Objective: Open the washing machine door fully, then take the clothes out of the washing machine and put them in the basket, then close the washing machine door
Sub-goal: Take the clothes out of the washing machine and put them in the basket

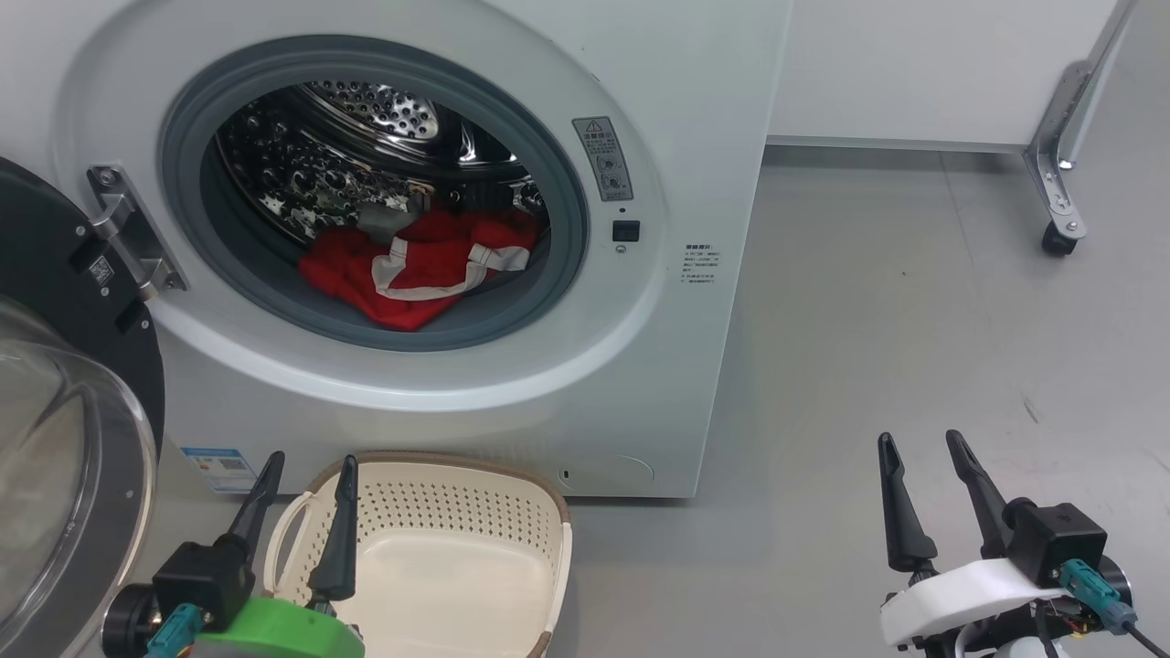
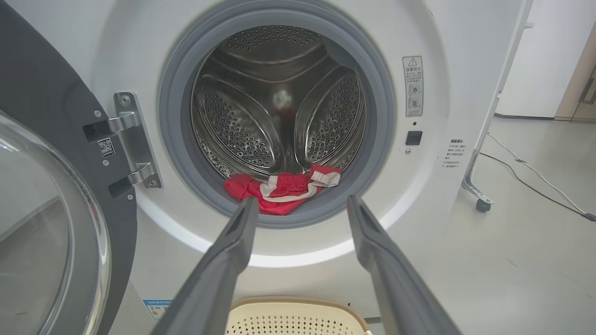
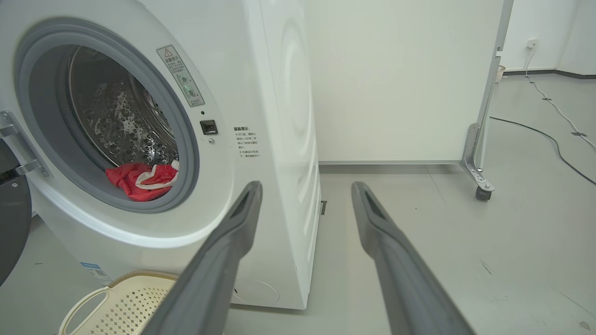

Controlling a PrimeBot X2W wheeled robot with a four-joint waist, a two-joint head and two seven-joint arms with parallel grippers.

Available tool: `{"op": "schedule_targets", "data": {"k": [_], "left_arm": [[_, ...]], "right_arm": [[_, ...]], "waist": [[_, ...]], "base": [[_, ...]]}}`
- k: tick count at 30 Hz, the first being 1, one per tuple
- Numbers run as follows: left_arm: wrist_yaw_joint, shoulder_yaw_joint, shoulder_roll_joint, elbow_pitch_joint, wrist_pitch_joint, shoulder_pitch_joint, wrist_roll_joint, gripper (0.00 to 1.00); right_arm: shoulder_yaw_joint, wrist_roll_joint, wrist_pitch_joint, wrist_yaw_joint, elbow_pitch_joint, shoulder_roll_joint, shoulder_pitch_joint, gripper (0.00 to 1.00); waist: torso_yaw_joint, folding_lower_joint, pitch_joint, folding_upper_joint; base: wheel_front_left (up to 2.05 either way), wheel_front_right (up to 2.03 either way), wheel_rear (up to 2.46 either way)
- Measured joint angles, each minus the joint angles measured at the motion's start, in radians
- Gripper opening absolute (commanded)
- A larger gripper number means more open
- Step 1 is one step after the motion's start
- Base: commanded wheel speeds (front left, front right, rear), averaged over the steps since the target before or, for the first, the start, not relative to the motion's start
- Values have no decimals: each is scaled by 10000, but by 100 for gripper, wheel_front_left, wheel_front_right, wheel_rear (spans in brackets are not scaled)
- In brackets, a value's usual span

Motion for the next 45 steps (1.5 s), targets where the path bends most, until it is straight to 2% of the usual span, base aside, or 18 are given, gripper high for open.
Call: {"op": "schedule_targets", "data": {"k": [38, 45], "left_arm": [[-2, 10, 13, 8, 0, 14, 71, 100], [-2, 136, 336, -159, 33, 12, 92, 100]], "right_arm": [[19, 0, -2, -2, -50, 117, 6, 100], [217, -100, -19, 0, -245, 184, -15, 100]], "waist": [[-115, 0, 300, 0], [-244, 0, 692, 0]], "base": [[1, -1, 0], [0, 0, 0]]}}
